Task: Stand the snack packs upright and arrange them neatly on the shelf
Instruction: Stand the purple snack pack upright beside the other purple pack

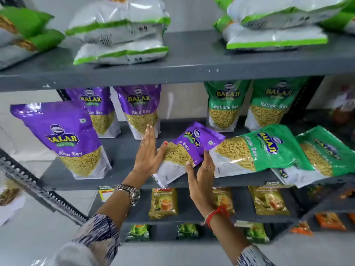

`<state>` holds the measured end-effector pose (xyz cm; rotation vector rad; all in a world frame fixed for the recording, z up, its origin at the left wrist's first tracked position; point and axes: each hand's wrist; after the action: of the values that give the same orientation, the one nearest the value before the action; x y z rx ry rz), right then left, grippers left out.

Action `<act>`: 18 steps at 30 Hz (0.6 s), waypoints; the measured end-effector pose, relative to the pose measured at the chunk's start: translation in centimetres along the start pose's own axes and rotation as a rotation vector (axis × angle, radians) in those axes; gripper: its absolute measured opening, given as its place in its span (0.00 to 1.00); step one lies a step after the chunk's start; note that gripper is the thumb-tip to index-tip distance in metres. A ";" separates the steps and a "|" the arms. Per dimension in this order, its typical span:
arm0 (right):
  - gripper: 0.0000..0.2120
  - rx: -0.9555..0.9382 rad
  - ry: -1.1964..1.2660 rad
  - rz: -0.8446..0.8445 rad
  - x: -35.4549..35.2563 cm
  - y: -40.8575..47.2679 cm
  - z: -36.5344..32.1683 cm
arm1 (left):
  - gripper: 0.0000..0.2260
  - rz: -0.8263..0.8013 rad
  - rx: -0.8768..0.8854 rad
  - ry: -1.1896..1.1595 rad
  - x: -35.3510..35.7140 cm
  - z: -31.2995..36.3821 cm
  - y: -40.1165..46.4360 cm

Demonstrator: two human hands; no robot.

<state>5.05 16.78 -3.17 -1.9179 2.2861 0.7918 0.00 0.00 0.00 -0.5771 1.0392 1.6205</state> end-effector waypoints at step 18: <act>0.14 0.850 0.543 0.434 5.7 5.0 2.5 | 0.05 -0.569 -0.647 -0.661 2.3 -3.5 7.7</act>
<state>-1.62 13.16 -5.68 -1.3329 2.6820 -0.7240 -8.41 -2.15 -1.05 -0.6149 -0.1556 1.4402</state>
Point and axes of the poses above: each hand's wrist, its own y-axis towards the middle knuckle, its own x-axis out of the palm, z = x × y, and after that the axes turned 2 degrees about -x, right-handed
